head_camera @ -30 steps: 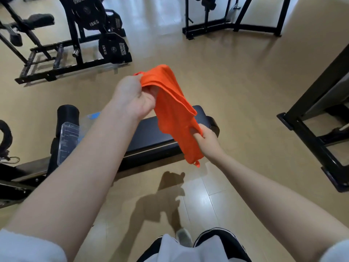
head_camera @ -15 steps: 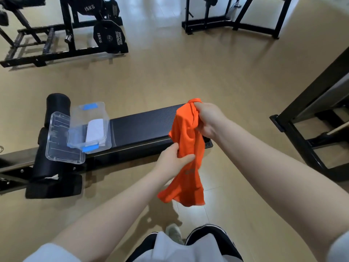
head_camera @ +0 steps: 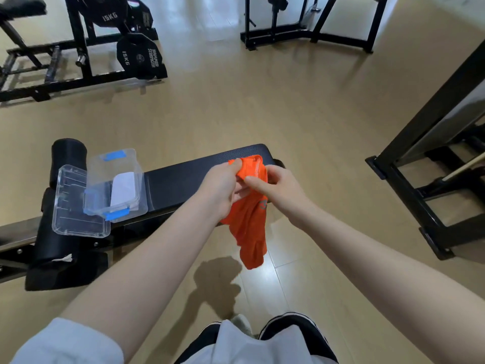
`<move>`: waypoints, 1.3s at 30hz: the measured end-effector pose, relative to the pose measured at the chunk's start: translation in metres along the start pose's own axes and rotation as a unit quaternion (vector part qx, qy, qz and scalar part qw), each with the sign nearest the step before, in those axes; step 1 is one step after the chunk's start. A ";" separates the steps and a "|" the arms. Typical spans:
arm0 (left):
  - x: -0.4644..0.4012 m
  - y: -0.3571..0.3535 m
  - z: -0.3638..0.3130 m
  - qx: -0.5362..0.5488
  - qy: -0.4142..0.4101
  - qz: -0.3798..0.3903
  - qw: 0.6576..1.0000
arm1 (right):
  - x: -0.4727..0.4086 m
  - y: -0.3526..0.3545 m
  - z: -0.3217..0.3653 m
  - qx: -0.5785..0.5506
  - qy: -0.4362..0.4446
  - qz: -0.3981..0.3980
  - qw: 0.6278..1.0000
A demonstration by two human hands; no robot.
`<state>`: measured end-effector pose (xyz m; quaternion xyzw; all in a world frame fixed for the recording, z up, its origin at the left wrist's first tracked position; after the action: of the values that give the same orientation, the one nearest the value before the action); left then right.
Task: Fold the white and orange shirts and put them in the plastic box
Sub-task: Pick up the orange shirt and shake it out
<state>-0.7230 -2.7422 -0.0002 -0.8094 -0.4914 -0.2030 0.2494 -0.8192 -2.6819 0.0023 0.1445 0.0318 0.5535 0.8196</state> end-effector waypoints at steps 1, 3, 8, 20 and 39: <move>-0.002 -0.003 -0.002 -0.017 -0.004 0.002 1.000 | -0.002 0.004 0.001 0.020 0.007 -0.020 1.000; -0.002 -0.010 -0.009 -0.044 -0.026 0.011 0.999 | -0.006 0.010 0.006 0.027 0.010 -0.048 0.998; 0.009 -0.021 -0.020 -0.165 -0.173 0.018 0.971 | -0.012 0.021 0.007 -0.071 -0.023 -0.075 0.994; 0.008 -0.034 0.039 -0.337 -0.147 -0.063 0.928 | -0.037 0.075 0.006 -0.453 -0.161 -0.126 0.868; 0.000 -0.220 0.015 -0.136 -0.145 -0.142 0.970 | -0.009 0.222 -0.019 0.025 0.159 0.227 0.960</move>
<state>-0.9192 -2.6468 0.0329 -0.7784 -0.6002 -0.1815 0.0310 -1.0264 -2.6100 0.0438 0.0780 0.1421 0.7400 0.6528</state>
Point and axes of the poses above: each hand's wrist, its own x-axis away from the middle knuckle, its own y-axis out of the back of the hand, z = x × y, the point moved 8 cm from there along -x, towards the middle knuckle, and after that the axes turned 4 degrees about y, right-handed, at the moved point
